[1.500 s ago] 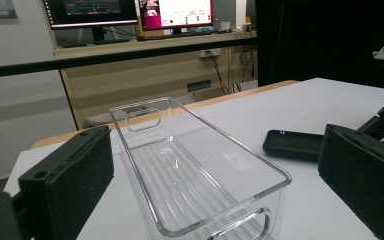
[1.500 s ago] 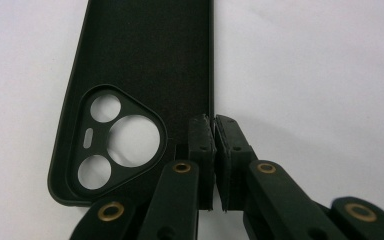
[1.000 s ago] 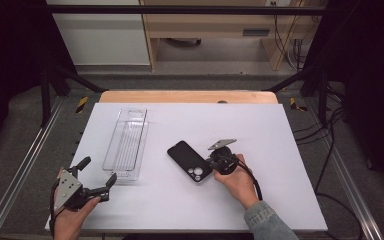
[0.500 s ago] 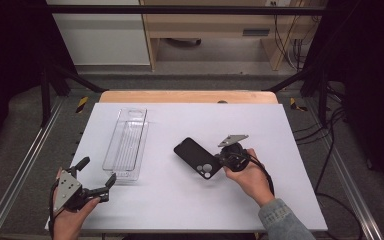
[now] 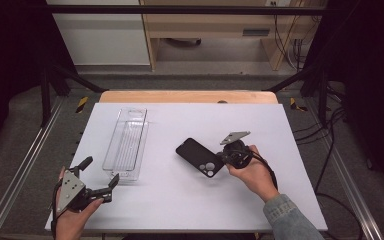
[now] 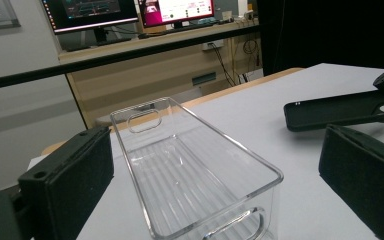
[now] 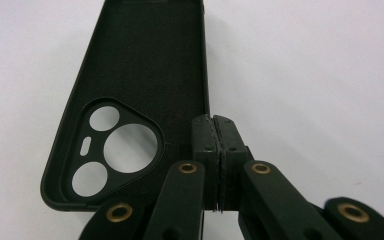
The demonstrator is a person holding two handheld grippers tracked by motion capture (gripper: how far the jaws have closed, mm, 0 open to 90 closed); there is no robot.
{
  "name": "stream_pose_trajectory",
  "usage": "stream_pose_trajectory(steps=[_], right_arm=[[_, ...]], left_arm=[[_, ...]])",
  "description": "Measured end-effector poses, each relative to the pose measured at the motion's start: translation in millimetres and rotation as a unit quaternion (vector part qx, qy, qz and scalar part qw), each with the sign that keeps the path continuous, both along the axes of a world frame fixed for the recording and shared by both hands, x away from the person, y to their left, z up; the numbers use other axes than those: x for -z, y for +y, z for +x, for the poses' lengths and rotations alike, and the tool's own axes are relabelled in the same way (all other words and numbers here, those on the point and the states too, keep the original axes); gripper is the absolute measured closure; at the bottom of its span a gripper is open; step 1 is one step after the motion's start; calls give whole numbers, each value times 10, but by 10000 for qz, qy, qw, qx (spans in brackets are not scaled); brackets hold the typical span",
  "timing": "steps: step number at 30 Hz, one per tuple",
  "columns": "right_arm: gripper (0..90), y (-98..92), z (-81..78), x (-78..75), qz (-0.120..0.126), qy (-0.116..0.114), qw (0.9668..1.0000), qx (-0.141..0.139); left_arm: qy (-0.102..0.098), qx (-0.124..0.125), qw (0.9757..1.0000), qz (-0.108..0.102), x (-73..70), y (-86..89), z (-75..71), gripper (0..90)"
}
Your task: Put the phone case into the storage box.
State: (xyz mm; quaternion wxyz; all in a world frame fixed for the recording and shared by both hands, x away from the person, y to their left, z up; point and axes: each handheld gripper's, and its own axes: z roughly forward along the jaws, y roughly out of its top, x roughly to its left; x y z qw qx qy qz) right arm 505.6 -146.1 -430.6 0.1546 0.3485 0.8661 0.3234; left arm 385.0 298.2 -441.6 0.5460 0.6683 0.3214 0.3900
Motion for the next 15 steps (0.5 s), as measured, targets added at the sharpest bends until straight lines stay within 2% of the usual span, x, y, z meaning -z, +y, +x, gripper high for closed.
stream_pose_trajectory(steps=[5, 8, 10, 15], right_arm=[[900, 8, -33, -107, -8, -93, 9999, -81], [900, -8, -48, -188, -23, -156, 9998, -123], [900, -23, -46, -227, -69, -172, 9997, -172], [900, -48, -26, -279, -125, -145, 9995, -253]], left_arm=[[-50, 125, 9999, 48, -68, -102, -9, 8], [-56, 227, 9996, 153, -122, -185, -5, 7], [-130, 307, 9991, 245, -163, -242, 5, 7], [-44, 506, 9980, 377, -226, -386, -10, 7]])
